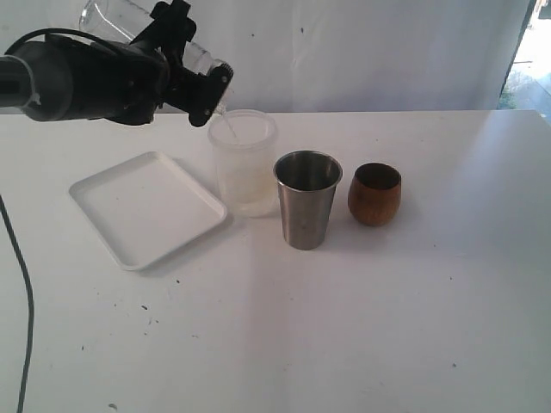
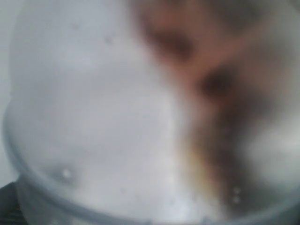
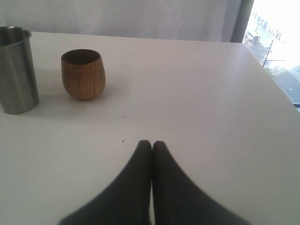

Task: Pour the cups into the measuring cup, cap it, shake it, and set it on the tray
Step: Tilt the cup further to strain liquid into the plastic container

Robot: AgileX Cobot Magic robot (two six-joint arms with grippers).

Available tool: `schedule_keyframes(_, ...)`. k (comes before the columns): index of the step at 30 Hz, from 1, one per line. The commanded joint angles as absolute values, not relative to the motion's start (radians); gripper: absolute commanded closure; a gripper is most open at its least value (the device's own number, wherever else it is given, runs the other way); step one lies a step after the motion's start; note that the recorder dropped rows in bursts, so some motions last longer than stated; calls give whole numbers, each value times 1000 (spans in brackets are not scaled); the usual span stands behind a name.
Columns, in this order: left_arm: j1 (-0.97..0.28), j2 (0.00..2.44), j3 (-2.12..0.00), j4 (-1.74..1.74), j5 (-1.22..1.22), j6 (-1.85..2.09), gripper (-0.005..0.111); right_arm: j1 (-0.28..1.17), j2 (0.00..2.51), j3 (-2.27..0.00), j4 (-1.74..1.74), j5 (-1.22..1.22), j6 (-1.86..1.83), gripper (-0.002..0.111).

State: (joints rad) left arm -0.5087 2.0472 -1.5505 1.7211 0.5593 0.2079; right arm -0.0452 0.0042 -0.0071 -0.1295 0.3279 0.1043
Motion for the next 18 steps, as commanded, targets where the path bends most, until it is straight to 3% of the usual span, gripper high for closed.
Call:
schedule_keyframes(1, -529, 2026, -1561, 1744, 569, 182, 107, -41, 0, 0, -128, 317, 110, 108)
schedule_keyframes(18, -534, 2026, -1561, 1744, 552, 267, 107, -41, 0, 0, -128, 317, 110, 108)
